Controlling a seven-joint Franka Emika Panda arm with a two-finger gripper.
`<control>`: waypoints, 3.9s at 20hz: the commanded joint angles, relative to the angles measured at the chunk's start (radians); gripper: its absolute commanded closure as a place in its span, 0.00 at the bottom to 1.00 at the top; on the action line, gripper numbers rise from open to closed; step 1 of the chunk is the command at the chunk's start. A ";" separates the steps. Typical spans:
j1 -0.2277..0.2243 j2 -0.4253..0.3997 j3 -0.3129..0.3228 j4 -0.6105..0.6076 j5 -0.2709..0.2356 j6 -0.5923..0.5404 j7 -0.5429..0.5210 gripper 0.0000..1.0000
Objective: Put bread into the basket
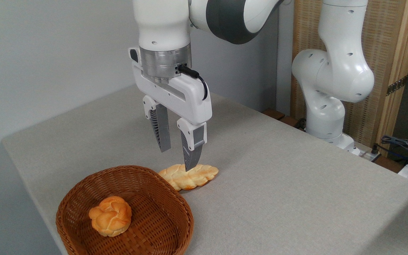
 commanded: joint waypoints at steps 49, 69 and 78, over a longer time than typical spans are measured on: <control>-0.171 0.094 0.002 -0.198 0.089 0.111 0.210 0.31; -0.215 0.078 -0.001 -0.196 0.081 0.091 0.198 0.72; -0.252 0.026 -0.002 -0.193 0.073 -0.007 0.193 0.76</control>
